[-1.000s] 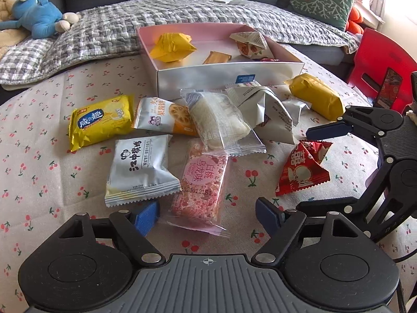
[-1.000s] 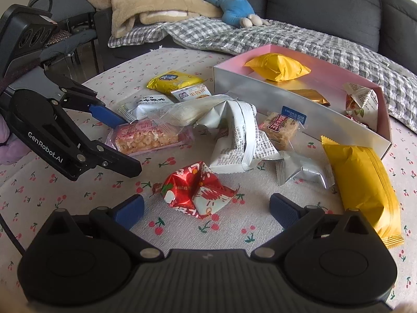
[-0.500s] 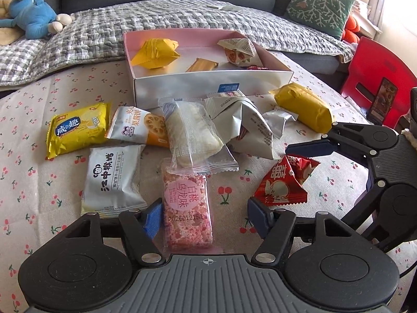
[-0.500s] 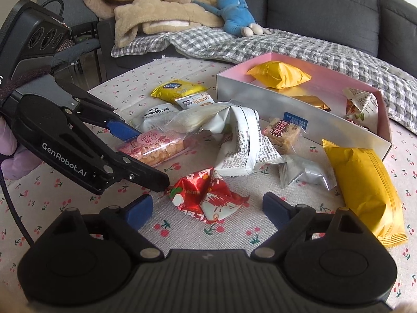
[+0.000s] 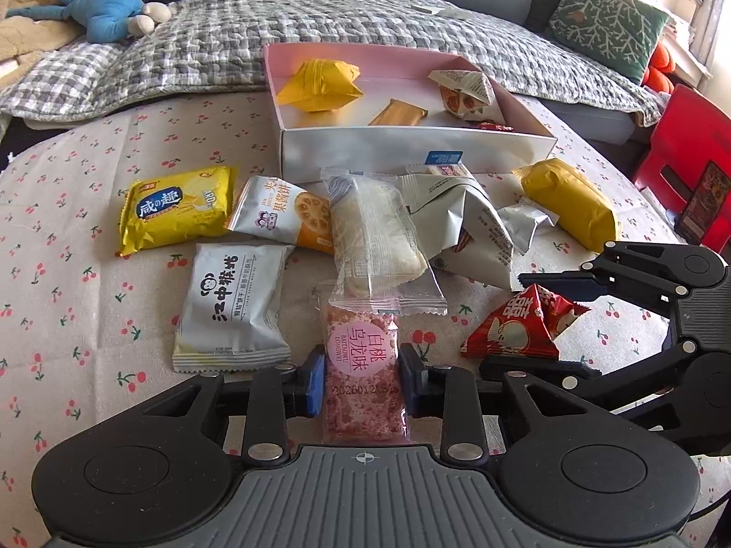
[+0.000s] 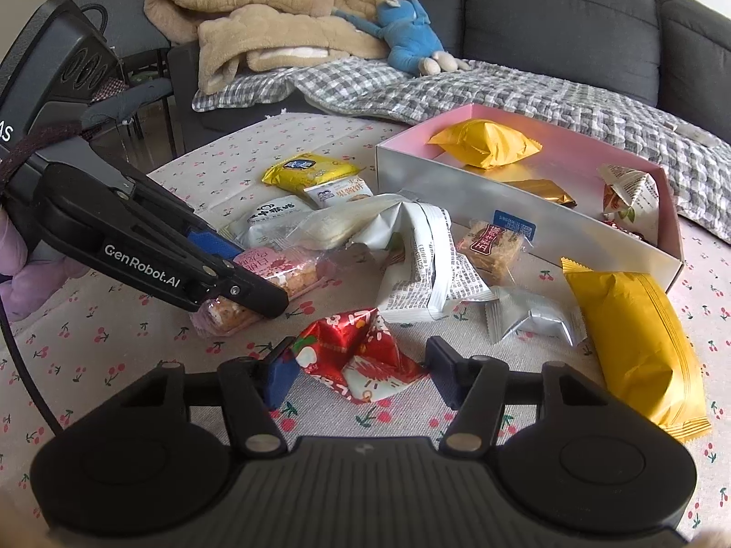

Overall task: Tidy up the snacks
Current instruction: 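Grasp the pink rice-cake bag with the left tool while the right tool grasps a red candy packet, then carry the pink bag and red packet over the box with both tools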

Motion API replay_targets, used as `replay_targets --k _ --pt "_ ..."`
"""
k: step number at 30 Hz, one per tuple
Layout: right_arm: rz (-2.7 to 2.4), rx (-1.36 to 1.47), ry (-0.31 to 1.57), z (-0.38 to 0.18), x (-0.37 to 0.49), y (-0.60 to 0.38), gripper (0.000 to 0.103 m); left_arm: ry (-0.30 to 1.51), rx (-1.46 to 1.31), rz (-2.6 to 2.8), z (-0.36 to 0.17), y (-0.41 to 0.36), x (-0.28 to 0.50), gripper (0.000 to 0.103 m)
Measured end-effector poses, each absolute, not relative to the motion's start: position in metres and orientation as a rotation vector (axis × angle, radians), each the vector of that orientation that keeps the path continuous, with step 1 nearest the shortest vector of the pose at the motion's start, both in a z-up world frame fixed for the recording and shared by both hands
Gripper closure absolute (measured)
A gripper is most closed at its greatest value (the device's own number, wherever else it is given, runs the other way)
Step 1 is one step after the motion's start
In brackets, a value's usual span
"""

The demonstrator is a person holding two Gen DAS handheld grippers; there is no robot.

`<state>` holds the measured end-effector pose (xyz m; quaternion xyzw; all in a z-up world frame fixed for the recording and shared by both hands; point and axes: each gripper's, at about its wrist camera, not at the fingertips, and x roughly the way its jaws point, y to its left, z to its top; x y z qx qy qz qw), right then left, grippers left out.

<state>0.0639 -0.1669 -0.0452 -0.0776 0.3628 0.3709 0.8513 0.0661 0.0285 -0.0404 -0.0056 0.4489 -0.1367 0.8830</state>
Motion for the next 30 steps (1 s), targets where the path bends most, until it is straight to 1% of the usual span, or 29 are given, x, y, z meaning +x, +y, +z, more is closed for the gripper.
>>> replay_targets --k 2,7,18,30 --pt "0.784 -0.153 0.762 -0.044 0.064 -0.168 0.056 0.943 -0.024 -0.273 -0.039 0.032 0.065 0.073" --pt "0.769 -0.127 0.739 -0.037 0.065 -0.170 0.058 0.964 -0.034 -0.259 -0.036 0.039 0.059 0.074" --pt "0.749 -0.082 0.680 -0.019 0.068 -0.179 0.059 0.960 -0.064 -0.215 -0.020 0.052 0.048 0.074" --pt "0.650 0.009 0.646 -0.005 0.098 -0.197 0.058 0.893 -0.094 -0.164 0.003 0.064 0.052 0.074"
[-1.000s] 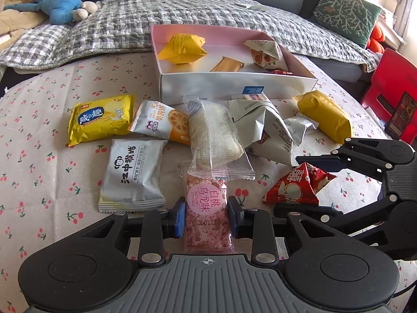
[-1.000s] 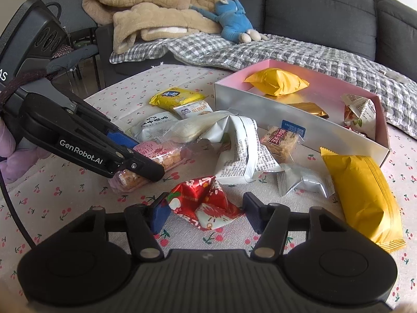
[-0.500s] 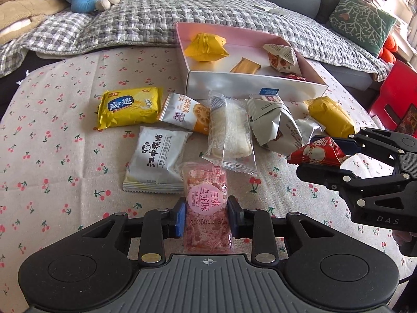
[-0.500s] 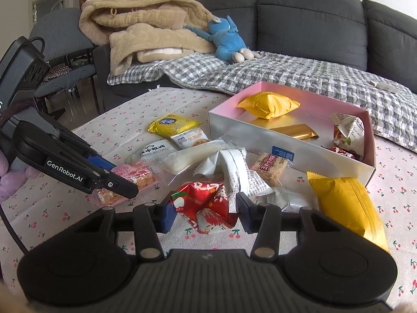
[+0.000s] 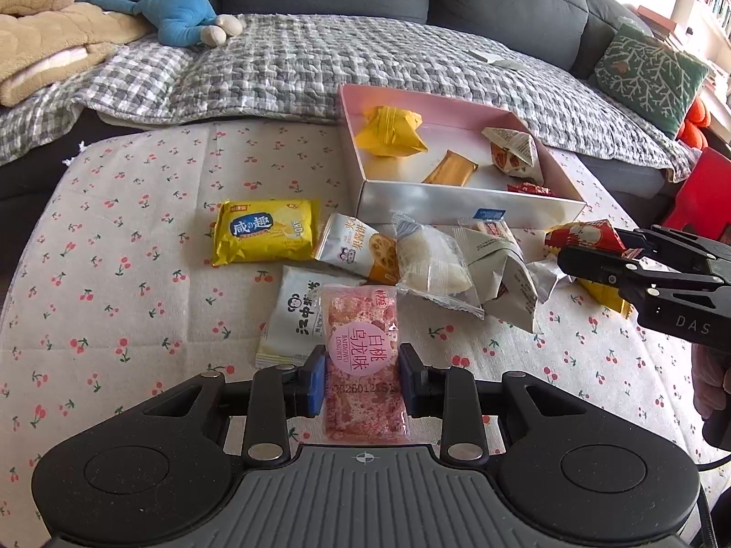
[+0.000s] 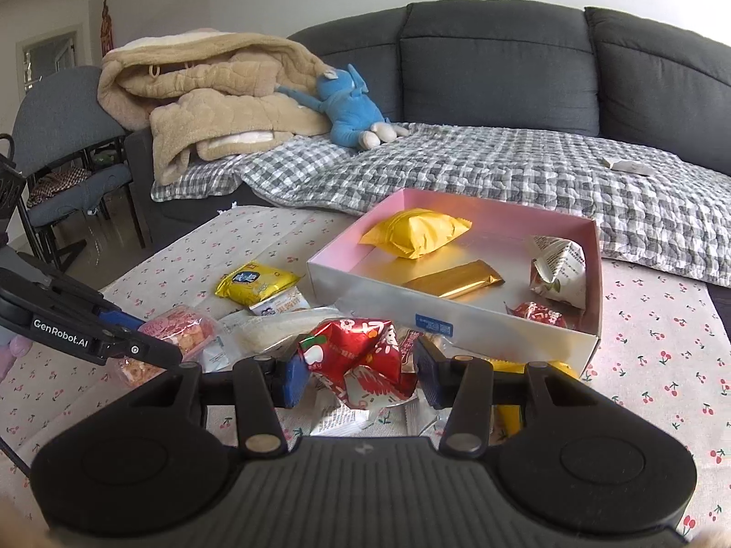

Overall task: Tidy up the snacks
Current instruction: 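Carry the pink bag and red packet over the box with both tools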

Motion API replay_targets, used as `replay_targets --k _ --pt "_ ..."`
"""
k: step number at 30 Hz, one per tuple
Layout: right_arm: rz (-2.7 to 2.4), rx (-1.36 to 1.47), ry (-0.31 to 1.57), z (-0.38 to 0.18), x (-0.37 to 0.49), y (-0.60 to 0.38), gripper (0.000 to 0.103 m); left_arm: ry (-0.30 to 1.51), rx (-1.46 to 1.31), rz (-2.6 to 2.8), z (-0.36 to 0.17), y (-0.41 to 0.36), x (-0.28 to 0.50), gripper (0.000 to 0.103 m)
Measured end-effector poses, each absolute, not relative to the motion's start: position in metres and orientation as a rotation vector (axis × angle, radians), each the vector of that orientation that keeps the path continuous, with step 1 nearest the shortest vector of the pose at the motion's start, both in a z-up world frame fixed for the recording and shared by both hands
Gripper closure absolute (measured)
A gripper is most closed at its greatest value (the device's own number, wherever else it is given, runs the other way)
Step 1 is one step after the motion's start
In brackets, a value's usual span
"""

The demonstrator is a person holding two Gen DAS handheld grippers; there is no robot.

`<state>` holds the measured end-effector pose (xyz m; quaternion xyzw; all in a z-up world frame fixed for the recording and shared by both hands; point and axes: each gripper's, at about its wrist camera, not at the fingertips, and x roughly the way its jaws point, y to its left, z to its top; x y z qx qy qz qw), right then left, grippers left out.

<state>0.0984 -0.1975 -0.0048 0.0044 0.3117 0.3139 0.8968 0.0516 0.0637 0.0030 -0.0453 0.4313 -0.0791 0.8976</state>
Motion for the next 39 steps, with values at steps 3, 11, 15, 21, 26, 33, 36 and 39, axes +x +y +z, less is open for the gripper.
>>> replay_targets --k 3,11,15,21,26,33,36,39 --pt "0.623 0.036 0.646 -0.003 0.107 -0.204 0.058 0.887 -0.084 -0.138 0.006 0.065 0.053 0.074" --pt "0.563 0.070 0.659 -0.004 0.136 -0.207 0.058 0.915 -0.072 -0.087 0.003 0.062 0.064 0.074" --pt "0.540 0.082 0.662 -0.006 0.154 -0.203 0.058 0.878 -0.071 -0.095 0.011 0.052 0.078 0.074" --pt "0.480 0.133 0.698 -0.020 0.179 -0.208 0.058 0.828 -0.068 -0.120 0.020 0.027 0.115 0.074" --pt "0.471 0.169 0.714 -0.024 0.188 -0.222 0.057 0.807 -0.092 -0.139 0.021 0.009 0.153 0.074" --pt "0.469 0.274 0.754 -0.033 0.205 -0.238 0.057 0.805 -0.084 -0.149 0.013 -0.015 0.195 0.074" --pt "0.474 0.289 0.763 -0.035 0.211 -0.236 0.057 0.798 -0.055 -0.126 0.008 -0.025 0.209 0.074" --pt "0.477 0.296 0.763 -0.038 0.214 -0.234 0.055 0.799 -0.040 -0.111 0.003 -0.033 0.221 0.074"
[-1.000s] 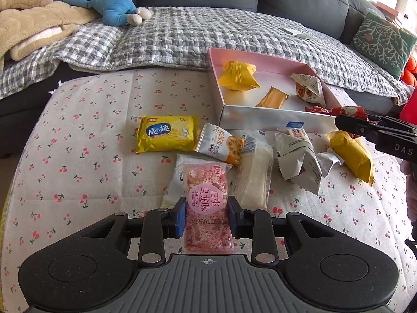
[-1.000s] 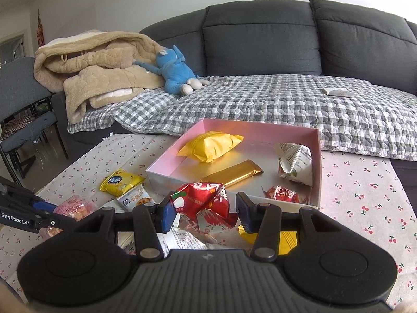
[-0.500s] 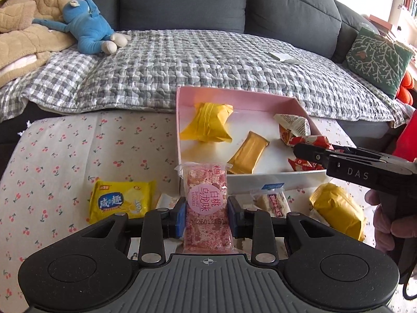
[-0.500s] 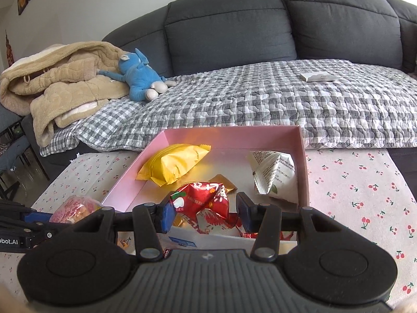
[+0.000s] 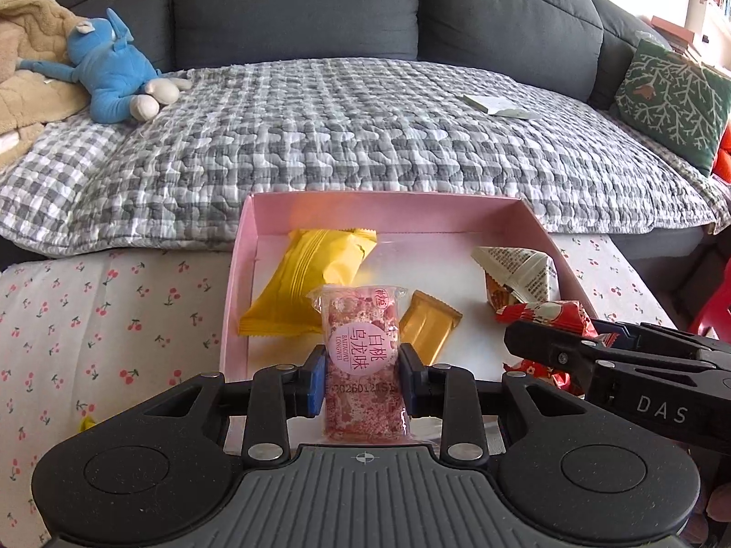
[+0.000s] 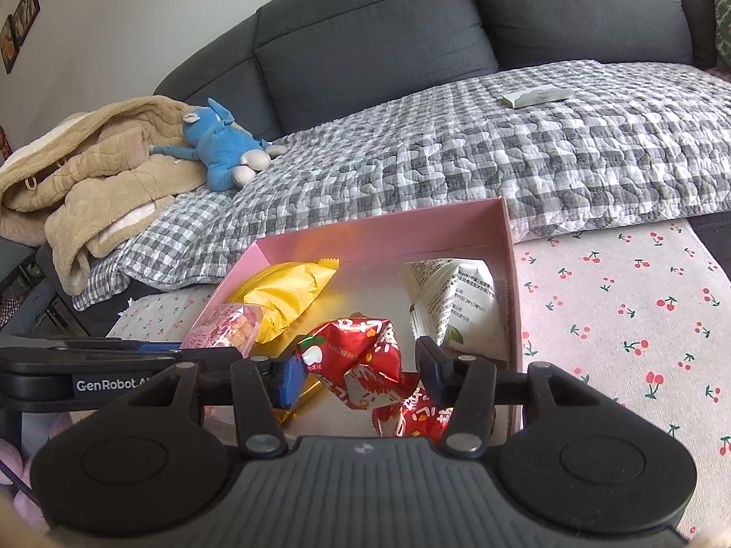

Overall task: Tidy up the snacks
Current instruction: 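Open both tools to drop the pink bag and red packet into the box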

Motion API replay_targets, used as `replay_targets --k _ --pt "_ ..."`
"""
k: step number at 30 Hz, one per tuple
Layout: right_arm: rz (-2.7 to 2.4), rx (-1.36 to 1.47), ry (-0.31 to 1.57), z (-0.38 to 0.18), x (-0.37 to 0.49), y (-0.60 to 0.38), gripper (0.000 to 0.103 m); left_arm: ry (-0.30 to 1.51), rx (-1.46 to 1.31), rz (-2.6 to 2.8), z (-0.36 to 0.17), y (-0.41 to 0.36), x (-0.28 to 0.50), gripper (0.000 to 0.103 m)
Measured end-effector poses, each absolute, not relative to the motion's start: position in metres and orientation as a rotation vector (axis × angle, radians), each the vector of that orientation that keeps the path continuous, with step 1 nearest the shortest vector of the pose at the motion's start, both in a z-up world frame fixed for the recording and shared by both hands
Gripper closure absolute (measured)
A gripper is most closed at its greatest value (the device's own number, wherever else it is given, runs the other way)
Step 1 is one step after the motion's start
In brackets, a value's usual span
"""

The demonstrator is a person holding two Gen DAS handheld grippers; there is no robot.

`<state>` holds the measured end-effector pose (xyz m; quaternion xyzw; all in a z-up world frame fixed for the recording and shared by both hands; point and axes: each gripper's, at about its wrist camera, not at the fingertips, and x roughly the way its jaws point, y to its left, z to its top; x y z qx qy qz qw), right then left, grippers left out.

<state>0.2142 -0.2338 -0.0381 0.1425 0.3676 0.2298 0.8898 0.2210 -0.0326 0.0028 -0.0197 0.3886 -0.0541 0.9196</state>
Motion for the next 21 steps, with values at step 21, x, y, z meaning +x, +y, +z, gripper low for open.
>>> replay_targets --k 21 --pt "0.456 0.367 0.768 -0.036 0.218 -0.245 0.019 0.775 0.068 -0.143 -0.012 -0.048 0.224 0.041"
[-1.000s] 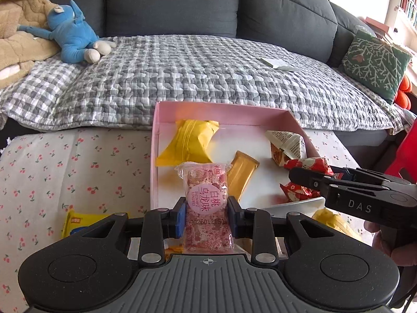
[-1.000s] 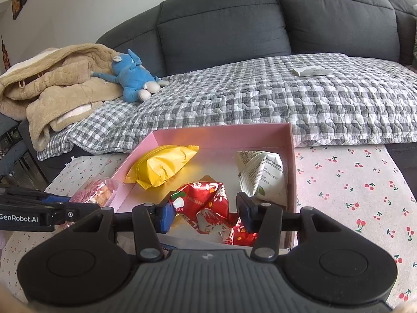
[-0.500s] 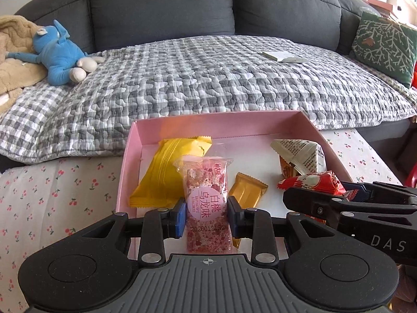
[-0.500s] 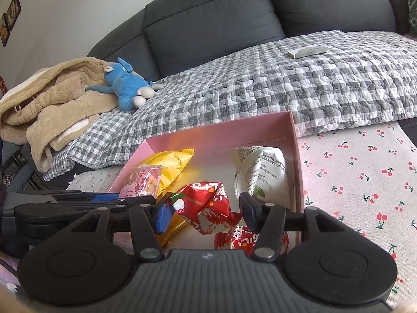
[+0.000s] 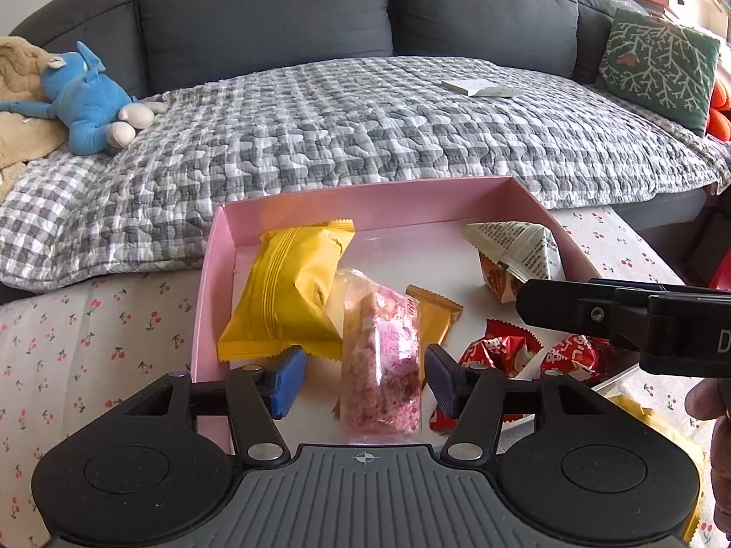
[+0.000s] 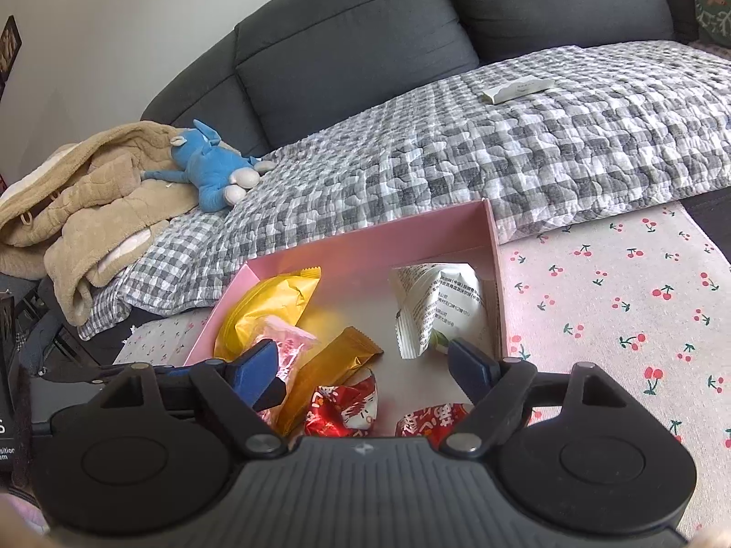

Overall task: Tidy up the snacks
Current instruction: 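Withdraw both tools from the box toward the remaining snacks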

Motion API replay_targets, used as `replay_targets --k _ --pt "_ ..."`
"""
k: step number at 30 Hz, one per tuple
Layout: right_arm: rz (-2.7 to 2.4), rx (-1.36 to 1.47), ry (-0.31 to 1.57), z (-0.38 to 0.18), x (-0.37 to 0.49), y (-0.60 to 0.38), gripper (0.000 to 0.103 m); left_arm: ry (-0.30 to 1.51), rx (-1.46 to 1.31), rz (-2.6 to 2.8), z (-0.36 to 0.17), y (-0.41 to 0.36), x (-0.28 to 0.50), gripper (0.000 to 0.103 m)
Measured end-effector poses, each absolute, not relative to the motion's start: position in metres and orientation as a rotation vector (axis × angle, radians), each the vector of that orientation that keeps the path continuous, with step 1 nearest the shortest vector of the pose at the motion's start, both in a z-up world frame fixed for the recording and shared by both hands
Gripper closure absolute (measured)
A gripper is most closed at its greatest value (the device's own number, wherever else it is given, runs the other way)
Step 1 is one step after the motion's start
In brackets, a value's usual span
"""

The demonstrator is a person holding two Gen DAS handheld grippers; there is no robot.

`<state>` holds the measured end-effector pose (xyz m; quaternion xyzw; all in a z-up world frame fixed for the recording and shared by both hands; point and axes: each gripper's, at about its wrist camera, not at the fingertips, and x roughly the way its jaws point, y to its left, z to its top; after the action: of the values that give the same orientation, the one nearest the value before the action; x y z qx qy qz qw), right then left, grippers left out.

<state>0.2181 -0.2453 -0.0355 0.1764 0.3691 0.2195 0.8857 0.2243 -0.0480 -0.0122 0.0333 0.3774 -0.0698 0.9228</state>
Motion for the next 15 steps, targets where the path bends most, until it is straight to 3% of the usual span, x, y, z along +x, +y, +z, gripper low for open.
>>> replay_targets --k 10,15 --pt "0.435 0.302 0.768 -0.022 0.198 -0.247 0.007 0.752 0.034 -0.200 -0.005 -0.037 0.190 0.018" --pt "0.435 0.221 0.765 -0.007 0.176 -0.242 0.000 0.730 0.031 -0.247 -0.001 -0.028 0.162 0.012"
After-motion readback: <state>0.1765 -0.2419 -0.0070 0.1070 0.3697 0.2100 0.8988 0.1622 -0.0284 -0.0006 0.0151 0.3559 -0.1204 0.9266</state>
